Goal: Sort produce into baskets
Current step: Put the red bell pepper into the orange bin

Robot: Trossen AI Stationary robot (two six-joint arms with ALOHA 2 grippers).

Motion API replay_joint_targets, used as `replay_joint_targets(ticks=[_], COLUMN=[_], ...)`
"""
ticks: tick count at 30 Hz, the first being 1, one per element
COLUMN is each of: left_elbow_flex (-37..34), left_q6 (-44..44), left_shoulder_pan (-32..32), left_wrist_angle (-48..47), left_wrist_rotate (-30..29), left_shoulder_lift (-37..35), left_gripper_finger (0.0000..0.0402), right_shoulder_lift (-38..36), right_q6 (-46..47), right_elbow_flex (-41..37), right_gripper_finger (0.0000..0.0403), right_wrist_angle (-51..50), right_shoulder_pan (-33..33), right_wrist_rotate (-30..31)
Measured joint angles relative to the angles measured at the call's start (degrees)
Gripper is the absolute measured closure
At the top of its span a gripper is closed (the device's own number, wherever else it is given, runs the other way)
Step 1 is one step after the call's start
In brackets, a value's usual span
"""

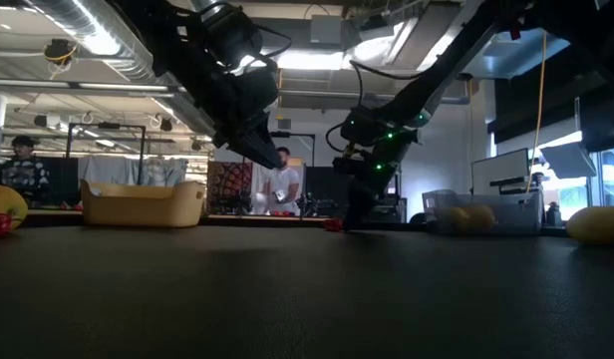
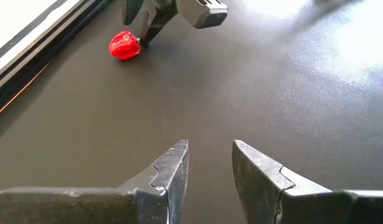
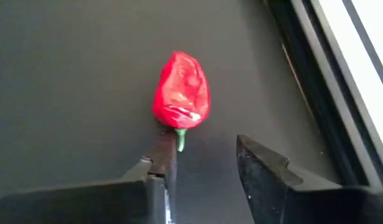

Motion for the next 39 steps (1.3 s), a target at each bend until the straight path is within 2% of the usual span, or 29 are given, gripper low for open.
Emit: replay_joint_targets(ticks=[6, 16, 29, 39], left_elbow_flex=[0.0, 0.0, 0.0, 0.0], left_q6=[0.1, 0.2, 0.3, 0.1], left_shoulder_pan=[0.0, 0.0, 0.0, 0.0], left_wrist_angle=[0.0, 0.0, 0.0, 0.0], left_wrist_rotate=[0.0, -0.1, -0.2, -0.2], left_shoulder_lift=[0.0, 0.0, 0.0, 0.0], left_gripper_finger=[0.0282, 0.0282, 0.0282, 0.0282], right_shoulder_lift=[0.2, 1.1, 0.4, -5.3], right_q6=[-0.5, -8.6, -9.1, -9.3], right_elbow_flex=[0.0, 0.0, -0.1, -0.1], right_gripper_finger=[0.0318, 0.0398, 0.0403, 0.0403], right_wrist_angle=[1.5, 2.3, 2.3, 0.4], right_shoulder_pan=[0.0, 0.0, 1.8, 5.2], right_wrist_rotate=[-2.1, -4.1, -3.0, -2.0])
